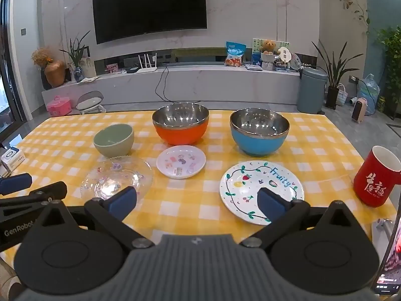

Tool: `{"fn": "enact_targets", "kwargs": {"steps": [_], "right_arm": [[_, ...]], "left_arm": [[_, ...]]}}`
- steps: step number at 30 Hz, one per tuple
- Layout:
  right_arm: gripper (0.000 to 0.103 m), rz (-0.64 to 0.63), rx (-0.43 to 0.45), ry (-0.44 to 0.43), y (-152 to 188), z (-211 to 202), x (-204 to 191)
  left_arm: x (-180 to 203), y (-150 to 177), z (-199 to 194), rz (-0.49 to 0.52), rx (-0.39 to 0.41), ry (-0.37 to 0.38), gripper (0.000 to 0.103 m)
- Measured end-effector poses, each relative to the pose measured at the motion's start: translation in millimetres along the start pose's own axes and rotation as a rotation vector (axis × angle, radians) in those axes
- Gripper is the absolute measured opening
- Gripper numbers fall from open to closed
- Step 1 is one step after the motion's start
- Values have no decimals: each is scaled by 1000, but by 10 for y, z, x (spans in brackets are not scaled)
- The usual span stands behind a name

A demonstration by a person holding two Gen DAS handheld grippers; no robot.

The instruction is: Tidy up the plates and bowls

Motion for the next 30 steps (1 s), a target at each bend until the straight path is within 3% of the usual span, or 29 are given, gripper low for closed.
{"fn": "enact_targets", "kwargs": {"steps": [30], "right_arm": [[100, -1, -23, 16, 125, 55, 101]], "left_arm": [[17, 77, 51, -29, -33, 30, 72]]}}
Point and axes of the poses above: each gripper's, at about its wrist camera, not at the fingertips, and z roughly the way its jaws point, x to its right, y to its underside, the point moved 10 cm from there along z, roughly the way its jaws point, and after that the axes turned 3 degrees about x, right-handed, at the moved point
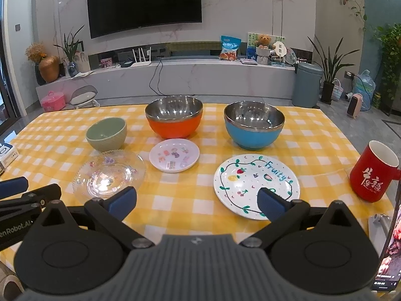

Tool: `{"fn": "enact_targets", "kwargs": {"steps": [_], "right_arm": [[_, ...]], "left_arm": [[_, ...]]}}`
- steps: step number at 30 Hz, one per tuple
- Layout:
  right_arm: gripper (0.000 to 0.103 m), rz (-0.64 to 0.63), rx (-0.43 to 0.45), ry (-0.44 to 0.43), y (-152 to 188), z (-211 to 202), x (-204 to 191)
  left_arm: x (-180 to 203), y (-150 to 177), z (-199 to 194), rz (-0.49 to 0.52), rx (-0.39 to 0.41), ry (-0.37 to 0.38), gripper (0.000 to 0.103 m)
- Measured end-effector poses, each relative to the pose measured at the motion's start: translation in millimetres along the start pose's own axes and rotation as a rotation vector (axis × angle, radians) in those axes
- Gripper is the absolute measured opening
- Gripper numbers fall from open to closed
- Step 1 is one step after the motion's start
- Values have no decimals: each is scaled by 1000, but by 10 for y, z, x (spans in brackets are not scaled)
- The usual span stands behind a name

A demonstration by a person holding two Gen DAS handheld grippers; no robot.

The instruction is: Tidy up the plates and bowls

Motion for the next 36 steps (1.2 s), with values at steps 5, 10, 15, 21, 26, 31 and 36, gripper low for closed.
{"fn": "enact_targets", "kwargs": {"steps": [5, 10, 15, 21, 26, 31, 36], "right_arm": [[100, -2, -8, 8, -12, -1, -14], [100, -2, -11, 10, -14, -1, -9], [100, -2, -12, 12, -22, 10, -15], [100, 0, -15, 13, -18, 4, -8], [100, 1, -18, 16, -13, -3, 5], [100, 1, -21, 18, -12, 1, 2], [100, 2, -22, 19, -11, 2, 4]], "left_arm": [[7, -4, -7, -3, -1, 6, 72], [10, 2, -3, -5, -2, 6, 72], [11, 0, -3, -5, -1, 8, 72], [16, 9, 0, -5, -3, 8, 72], [17, 8, 1, -4, -2, 8, 72], [30, 15, -1, -6, -3, 9, 72], [28, 12, 0, -7, -3, 9, 71]]}}
Point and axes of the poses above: each gripper's, at about its wrist camera, not at the fingertips, and z roughly the way its jaws point, x to its right, y to its underside, the point moved 10 cm from there along z, roughly the way its jaws point, and after that the axes turned 3 degrees about x, right-handed, at the moved point
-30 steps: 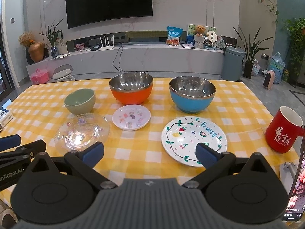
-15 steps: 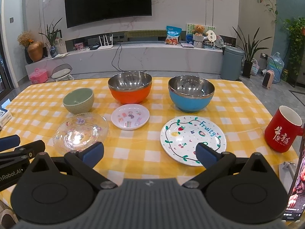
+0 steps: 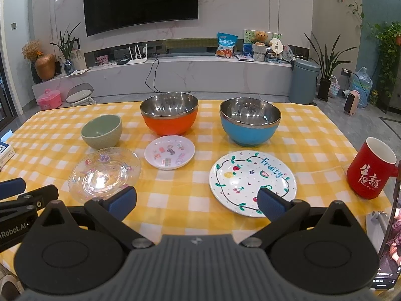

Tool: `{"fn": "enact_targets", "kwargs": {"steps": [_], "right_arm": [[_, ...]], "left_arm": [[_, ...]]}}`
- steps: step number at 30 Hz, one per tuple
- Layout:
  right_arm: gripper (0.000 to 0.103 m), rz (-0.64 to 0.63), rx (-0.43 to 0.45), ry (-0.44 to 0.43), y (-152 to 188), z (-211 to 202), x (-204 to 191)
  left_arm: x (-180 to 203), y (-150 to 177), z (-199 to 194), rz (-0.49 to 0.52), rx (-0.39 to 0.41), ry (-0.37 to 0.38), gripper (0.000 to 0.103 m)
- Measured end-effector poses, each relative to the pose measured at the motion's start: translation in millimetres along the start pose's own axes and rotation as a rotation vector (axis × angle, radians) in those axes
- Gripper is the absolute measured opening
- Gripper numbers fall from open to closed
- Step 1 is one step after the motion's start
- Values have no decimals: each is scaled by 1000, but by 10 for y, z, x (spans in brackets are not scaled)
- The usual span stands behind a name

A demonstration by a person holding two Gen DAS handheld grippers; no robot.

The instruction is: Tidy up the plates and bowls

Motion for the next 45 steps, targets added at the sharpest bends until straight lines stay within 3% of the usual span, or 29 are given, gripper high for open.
{"fn": "enact_targets", "kwargs": {"steps": [34, 45], "right_arm": [[100, 2, -7, 2, 29, 12, 15], [100, 49, 25, -18, 31, 103, -26]], "left_arm": [[71, 52, -5, 4, -8, 5, 71], [-123, 84, 130, -52, -94, -5, 71]]}}
Point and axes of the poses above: each gripper's, at about its wrist camera, not at the fingertips, and z roughly the way its jaws point, x to its right, y to its underside, the point moved 10 cm from there along z, roughly the way its jaws point, and after that the axes turned 3 degrees about x, right-handed, at the moved point
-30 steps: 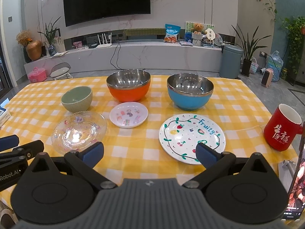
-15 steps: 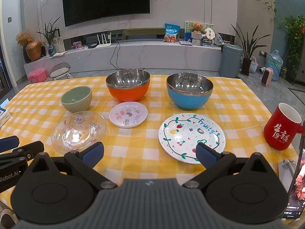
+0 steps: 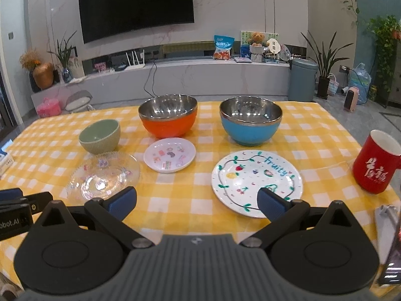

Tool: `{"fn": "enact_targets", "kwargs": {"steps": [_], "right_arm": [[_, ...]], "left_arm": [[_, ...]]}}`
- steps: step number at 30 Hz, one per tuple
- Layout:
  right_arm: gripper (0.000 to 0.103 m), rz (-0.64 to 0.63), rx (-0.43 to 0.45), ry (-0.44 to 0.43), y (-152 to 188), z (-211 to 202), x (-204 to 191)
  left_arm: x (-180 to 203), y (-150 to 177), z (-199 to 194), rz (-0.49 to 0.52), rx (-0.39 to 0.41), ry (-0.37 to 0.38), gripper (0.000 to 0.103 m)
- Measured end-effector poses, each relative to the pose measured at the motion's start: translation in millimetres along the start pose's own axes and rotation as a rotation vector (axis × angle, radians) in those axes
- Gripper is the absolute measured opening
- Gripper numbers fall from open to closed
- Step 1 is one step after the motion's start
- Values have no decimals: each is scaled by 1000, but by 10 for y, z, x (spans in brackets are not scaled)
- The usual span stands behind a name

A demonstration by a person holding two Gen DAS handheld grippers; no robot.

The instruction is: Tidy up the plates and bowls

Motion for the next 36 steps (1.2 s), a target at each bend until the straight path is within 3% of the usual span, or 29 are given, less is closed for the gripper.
{"fn": "enact_targets", "kwargs": {"steps": [7, 9, 12, 19, 21, 23, 27, 36], "right_arm": [[98, 14, 12, -81, -39, 119, -274], [87, 4, 45, -108, -62, 155, -382], [86, -21, 94, -140, -83, 221, -538], [82, 68, 50, -163, -45, 537, -700], [72, 111, 32, -203, -18, 622, -713], [68, 161, 19, -230, -2, 710, -707], [49, 193, 3, -219, 25, 880, -683], [29, 245, -77, -261, 209, 1214, -712]], "left_arm": [[-237, -62, 176, -48, -30, 2, 71], [-341, -106, 258, -64, -23, -23, 71], [-460, -145, 357, -109, -16, -19, 71], [-595, -247, 527, -165, 20, 14, 71], [-622, -260, 597, -192, 23, 27, 71], [-641, -249, 675, -214, 23, 38, 63], [-687, -199, 823, -263, 16, 68, 60], [-791, -55, 1071, -307, 5, 97, 45]]}}
Point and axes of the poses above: each gripper's, at about its wrist camera, not at the fingertips, and z roughly the way its jaws point, x to its right, y to its underside, the point moved 10 cm from there along z, roughly the way its jaws point, and after that the axes turned 3 degrees about x, right-handed, at the moved point
